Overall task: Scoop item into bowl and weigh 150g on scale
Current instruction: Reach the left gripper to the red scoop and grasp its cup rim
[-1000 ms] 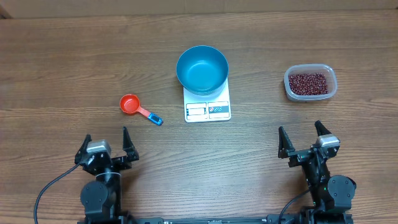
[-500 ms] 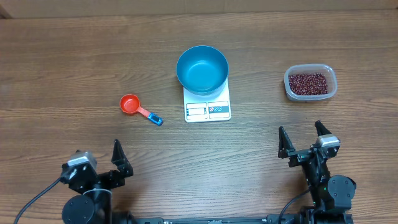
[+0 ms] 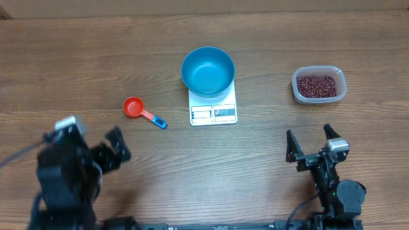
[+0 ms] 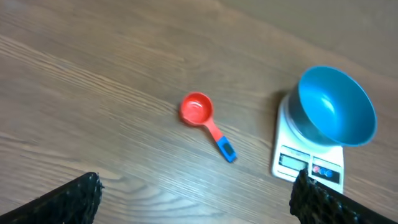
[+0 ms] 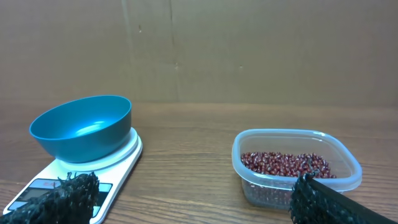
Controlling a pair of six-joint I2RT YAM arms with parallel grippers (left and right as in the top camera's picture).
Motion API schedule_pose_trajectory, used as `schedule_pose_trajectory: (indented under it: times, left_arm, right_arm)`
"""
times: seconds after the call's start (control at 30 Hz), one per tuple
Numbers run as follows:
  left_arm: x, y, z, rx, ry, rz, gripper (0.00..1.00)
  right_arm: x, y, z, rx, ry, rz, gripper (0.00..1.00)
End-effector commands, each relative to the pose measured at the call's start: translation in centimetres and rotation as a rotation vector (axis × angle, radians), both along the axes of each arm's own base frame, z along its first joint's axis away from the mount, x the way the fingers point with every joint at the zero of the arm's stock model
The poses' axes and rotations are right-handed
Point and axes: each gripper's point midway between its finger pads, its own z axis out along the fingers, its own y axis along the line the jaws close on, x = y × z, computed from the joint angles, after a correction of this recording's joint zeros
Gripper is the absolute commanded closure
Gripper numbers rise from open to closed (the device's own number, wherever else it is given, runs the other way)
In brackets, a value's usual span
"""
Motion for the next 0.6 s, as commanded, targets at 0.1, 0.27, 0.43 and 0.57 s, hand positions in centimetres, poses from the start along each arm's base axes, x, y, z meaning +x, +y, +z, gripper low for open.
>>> schedule_pose_trajectory:
  times: [0.1,0.27,0.43,0.57]
  left_arm:
    - [3.0,-4.1,-2.7,-0.202,0.171,-0.178,0.0]
    - [5.3,-3.4,-6.3,-0.213,0.305,-0.138,0.0]
    - [5.6,0.2,-10.7,-0.258,0.474,0.254,0.25]
    - [6.4,1.7,-13.3,-0.315,0.521,0.505,0.28]
  right_arm:
    - [0.0,-0.1,-0.1,0.005,0.0,-0.008,0.0]
    - [0.0,-0.1,-0.1,0.005,0.0,-0.008,0.0]
    - [0.0,-0.1,-0.1,0.005,0.0,-0.008,0.0]
    - [0.0,-0.1,-0.1,0.005,0.0,-0.008,0.0]
